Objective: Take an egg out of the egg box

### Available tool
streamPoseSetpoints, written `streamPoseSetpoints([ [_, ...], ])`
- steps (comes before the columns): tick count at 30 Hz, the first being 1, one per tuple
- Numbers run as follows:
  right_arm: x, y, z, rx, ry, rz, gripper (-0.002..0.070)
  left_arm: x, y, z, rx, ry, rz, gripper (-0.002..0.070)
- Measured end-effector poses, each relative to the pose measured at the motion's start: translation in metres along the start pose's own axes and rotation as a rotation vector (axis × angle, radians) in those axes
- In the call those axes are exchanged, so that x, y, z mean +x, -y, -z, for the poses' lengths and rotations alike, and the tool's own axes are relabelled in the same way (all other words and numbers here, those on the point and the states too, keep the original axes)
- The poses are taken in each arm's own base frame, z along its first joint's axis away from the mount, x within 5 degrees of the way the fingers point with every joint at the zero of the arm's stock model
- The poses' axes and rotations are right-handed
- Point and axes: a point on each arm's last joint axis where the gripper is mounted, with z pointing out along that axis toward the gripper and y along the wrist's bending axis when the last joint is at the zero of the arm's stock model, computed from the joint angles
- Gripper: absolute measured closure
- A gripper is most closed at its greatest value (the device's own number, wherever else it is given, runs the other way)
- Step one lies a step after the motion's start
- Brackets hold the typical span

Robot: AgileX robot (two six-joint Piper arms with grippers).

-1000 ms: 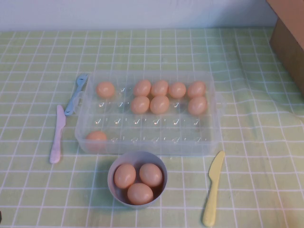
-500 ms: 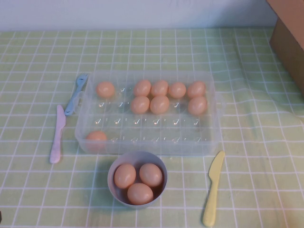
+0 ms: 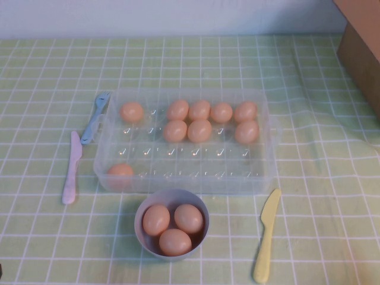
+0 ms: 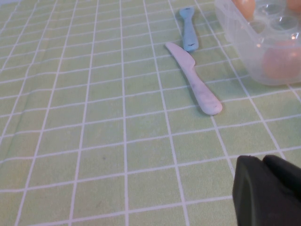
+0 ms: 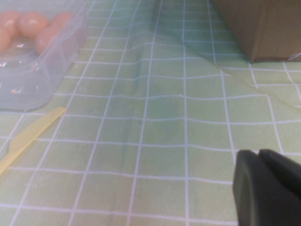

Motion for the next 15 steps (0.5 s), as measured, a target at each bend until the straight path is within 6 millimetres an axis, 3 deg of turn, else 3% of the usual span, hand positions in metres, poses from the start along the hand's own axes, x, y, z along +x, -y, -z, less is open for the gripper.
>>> streamPoseSetpoints([
  [15, -0.0004, -0.0002, 0.0, -0.002, 0.005, -0.008, 0.0694, 0.0, 0.0, 0.0, 0.0, 0.0, 0.0, 0.0678],
])
